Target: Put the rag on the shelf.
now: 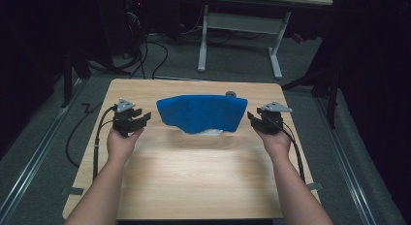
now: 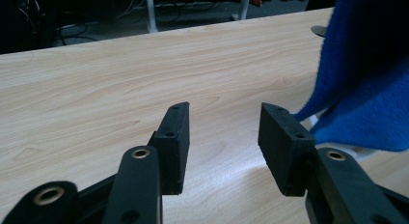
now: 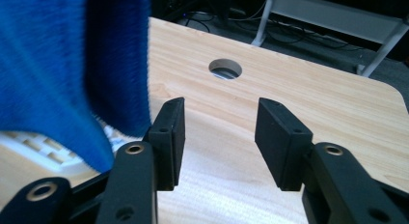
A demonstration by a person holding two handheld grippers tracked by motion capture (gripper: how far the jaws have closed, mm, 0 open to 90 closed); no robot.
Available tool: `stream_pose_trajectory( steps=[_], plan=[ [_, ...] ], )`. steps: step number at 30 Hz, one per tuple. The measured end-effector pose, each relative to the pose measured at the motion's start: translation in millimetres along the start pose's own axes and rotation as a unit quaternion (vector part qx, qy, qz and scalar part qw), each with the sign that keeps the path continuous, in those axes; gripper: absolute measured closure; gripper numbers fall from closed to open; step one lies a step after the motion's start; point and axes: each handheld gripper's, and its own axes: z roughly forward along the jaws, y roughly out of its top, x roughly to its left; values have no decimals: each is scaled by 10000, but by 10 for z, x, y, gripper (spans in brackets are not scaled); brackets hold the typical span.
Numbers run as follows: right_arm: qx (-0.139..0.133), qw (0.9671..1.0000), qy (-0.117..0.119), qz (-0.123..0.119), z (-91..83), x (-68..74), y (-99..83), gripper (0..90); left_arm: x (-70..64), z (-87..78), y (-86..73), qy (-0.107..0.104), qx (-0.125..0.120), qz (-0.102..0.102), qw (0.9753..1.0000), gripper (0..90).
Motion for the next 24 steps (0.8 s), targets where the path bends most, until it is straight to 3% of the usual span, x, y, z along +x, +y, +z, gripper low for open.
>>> stream_pose_trajectory(
  steps=[9,12,14,19,21,24],
  plan=[
    [-84,9997,138,-181,-271,131,-107,463,-16,-291,-178,31,4,-60,10000,546],
    [-260,9992,80,-280,-401,199,-175,446,-75,-393,-254,-14,17,-83,10000,544],
    [-174,9992,158,-312,-466,239,-206,424,-136,-465,-328,-77,-29,-126,9999,534],
    [-371,9983,261,-379,-735,405,-329,420,-396,-610,-523,-226,21,-99,9997,500],
    [-323,9981,304,-427,-826,489,-391,417,-578,-639,-604,-339,108,27,9994,484],
    [-283,9979,376,-445,-945,638,-509,413,-835,-639,-683,-590,76,-58,9982,479]
  ],
)
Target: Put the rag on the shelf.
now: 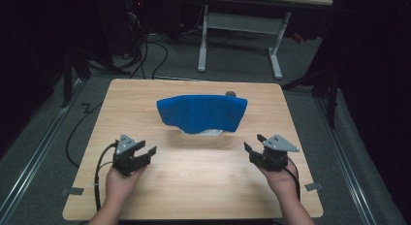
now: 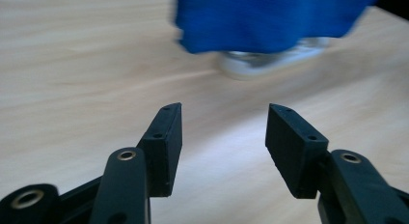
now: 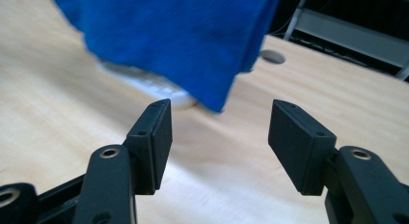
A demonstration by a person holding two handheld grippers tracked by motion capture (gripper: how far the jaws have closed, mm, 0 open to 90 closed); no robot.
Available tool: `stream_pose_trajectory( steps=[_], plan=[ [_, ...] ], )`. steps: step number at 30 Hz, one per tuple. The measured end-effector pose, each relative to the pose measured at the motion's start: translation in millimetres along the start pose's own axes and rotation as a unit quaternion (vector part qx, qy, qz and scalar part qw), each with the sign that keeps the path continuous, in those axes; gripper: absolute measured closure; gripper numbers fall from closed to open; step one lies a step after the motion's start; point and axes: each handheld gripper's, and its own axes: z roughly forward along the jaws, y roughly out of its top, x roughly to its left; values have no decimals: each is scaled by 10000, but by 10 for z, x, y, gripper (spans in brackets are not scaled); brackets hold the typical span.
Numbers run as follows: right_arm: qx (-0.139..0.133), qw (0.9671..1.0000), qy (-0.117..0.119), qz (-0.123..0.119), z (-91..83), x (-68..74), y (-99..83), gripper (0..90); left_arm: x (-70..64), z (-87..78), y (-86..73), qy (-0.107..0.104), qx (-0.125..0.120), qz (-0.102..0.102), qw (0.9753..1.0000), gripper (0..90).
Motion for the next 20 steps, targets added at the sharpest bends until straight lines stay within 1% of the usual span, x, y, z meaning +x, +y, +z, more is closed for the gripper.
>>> stream_pose_trajectory(
  steps=[1,2,3,4,5,6,7,8,9,10,11,12,13,15,16,17,19,20],
  plan=[
    [19,10000,43,-20,-24,61,-37,407,-103,29,-33,-122,-7,-24,9999,479],
    [40,10000,69,-20,-43,127,-77,404,-210,71,-71,-249,35,-15,9997,478],
    [51,9999,118,-5,-60,196,-127,402,-344,130,-139,-374,137,-10,9992,477],
    [75,9998,178,35,-74,291,-214,407,-421,163,-197,-465,166,-40,9988,475],
    [94,9998,158,73,-86,350,-285,423,-519,199,-287,-629,200,-102,9978,482],
    [63,9998,131,132,-103,424,-405,454,-613,241,-344,-787,391,-138,9960,516],
    [122,9996,186,183,-99,490,-510,452,-714,284,-357,-950,607,-23,9936,522],
    [373,9984,402,98,-68,541,-551,423,-789,300,-360,-1015,665,206,9924,505],
    [485,9978,457,-70,-50,575,-568,425,-905,309,-364,-921,684,652,9913,497],
    [452,9978,438,-203,-48,617,-587,438,-938,317,-367,-902,701,800,9902,497],
    [433,9977,485,-175,-35,614,-582,433,-969,341,-372,-923,750,905,9888,497],
    [450,9975,544,-86,-14,610,-565,426,-985,372,-379,-970,814,947,9874,494],
    [430,9973,592,-104,9,607,-549,426,-991,402,-388,-988,865,940,9869,490],
    [433,9974,525,-256,50,605,-541,429,-988,432,-401,-992,929,917,9865,486],
    [452,9972,533,-255,61,598,-547,430,-984,433,-406,-994,930,910,9865,486],
    [479,9971,570,-186,77,584,-561,430,-979,427,-407,-1009,922,896,9866,485],
    [520,9968,590,-122,85,570,-579,431,-958,416,-417,-996,905,859,9872,483],
    [522,9968,597,-135,84,567,-582,432,-948,415,-420,-1002,931,849,9870,484]
  ],
)
